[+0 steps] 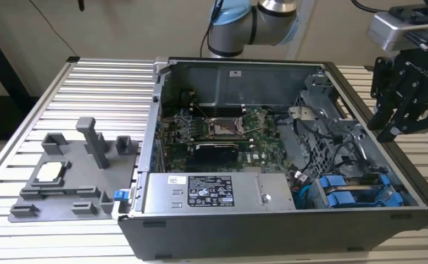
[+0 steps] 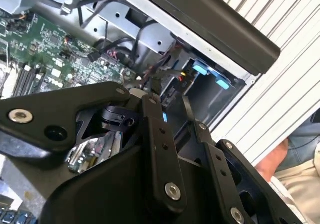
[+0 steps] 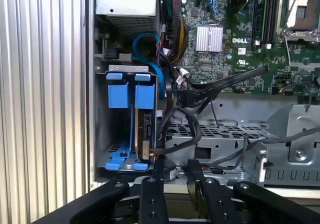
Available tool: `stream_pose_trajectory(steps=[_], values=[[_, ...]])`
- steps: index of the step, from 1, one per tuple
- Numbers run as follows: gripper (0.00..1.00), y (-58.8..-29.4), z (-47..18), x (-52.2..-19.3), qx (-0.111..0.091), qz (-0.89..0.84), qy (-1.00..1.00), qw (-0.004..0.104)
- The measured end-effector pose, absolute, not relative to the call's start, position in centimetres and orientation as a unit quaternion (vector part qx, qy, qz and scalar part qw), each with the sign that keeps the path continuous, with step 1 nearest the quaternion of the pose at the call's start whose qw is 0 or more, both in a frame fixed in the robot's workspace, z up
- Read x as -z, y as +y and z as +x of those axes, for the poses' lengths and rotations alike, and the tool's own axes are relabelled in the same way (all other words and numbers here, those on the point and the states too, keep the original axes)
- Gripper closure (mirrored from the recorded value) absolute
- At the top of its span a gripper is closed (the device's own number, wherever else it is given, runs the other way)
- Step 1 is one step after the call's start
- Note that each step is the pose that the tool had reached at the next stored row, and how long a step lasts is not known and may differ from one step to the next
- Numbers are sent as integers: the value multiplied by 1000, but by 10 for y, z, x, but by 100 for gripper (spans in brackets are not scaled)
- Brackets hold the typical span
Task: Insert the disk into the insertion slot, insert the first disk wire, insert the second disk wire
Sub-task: 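Insert the first disk wire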
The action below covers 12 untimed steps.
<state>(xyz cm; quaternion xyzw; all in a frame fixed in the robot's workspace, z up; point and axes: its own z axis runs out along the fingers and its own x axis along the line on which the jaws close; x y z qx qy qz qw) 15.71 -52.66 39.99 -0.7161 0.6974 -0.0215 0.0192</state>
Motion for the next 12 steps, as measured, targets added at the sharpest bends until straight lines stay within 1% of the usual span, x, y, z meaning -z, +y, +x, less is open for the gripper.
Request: stream_pose_trajectory(steps=[5,12], values=[[67,-525,146,-398,27,-716,697,16],[67,-525,114,-394,40,-716,697,22]])
